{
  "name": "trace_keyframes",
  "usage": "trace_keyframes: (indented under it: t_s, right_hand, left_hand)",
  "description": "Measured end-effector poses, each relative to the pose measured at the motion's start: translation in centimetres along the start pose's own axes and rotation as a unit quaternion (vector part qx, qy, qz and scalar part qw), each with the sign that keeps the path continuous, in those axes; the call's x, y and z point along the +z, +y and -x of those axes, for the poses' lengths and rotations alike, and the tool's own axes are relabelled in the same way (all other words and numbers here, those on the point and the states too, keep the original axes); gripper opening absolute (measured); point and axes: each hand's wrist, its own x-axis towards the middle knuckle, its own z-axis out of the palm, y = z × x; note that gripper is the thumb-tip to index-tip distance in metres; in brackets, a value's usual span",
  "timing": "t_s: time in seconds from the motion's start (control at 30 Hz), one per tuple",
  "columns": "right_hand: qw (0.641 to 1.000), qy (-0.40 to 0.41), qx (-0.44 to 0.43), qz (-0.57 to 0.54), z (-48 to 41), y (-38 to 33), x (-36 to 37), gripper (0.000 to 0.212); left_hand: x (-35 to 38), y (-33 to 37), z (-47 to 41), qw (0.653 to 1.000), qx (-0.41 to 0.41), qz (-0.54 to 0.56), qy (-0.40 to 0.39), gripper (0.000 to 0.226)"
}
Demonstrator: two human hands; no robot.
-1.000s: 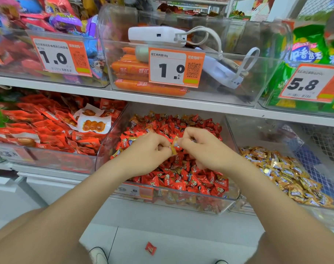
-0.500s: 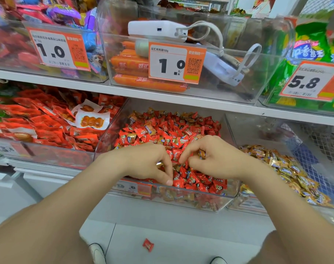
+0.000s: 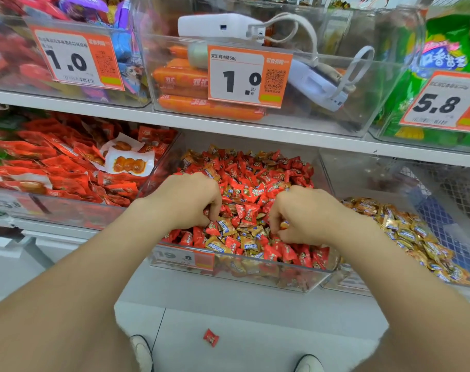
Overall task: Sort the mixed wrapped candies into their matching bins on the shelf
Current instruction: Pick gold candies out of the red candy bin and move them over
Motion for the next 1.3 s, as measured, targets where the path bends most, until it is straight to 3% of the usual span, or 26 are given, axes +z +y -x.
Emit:
trace_keyframes:
  t_s: [0.13,0.2,0.27,0.37,0.5,0.6,0.8,0.87,0.93,1.0,1.13,1.3]
  right_hand:
    - [0.998,0.065,0.02,0.009,0.7,1.0,-0.3,0.003]
    - [0.994,0.086,0.003,-0.064,1.0,0.8,-0.4,0.009]
    - [0.983,0.063,-0.034,-0.167,1.0,-0.2,-0.6,0.014]
    - [0.979,-0.022,-0.081,-0.184,0.4,-2.3,0.0,0.016]
    - [0.993,-0.091,-0.042,-0.061,-0.5,-2.6,0.6,0.023]
    - [0.993,-0.111,-0.039,-0.006,-0.8,-2.8,0.3,0.026]
    - [0.988,-0.113,-0.055,-0.088,-1.4,-2.4,0.7,0.016]
    - [0.986,-0.079,-0.049,-0.141,-0.9,-1.6,0.5,0.011]
    - [0.985,-0.033,-0.04,-0.163,-0.3,-0.8,0.4,0.02]
    - [0.982,0.003,-0.03,-0.184,0.4,0.0,0.0,0.031]
    - [0.976,0.039,0.016,-0.212,1.5,1.2,-0.5,0.04]
    - [0.971,0.066,0.043,-0.225,1.8,1.0,-0.5,0.019]
  left_hand:
    - [-0.1,0.0,0.8,0.996,0.016,0.088,0.03,0.024]
    - [-0.3,0.2,1.2,0.986,0.04,0.162,-0.013,0.024]
    - [-0.2,0.4,1.3,0.984,0.053,0.149,-0.085,0.027]
    - [0.2,0.8,1.1,0.987,0.055,0.087,-0.121,0.025]
    - [0.2,2.3,1.0,0.996,0.059,0.027,-0.068,0.021]
    - [0.1,2.6,1.4,0.996,0.022,0.07,-0.048,0.024]
    - [0.2,3.4,1.1,0.994,0.027,0.102,0.0,0.055]
    - [0.4,3.0,1.0,0.988,0.045,0.145,-0.03,0.047]
    - [0.5,2.6,0.9,0.971,0.072,0.207,-0.094,0.021]
    - [0.4,2.3,0.8,0.952,0.097,0.256,-0.136,0.01]
    - [0.3,2.4,0.1,0.944,0.126,0.258,-0.162,0.003]
    - [1.1,3.1,-0.5,0.957,0.141,0.182,-0.178,0.01]
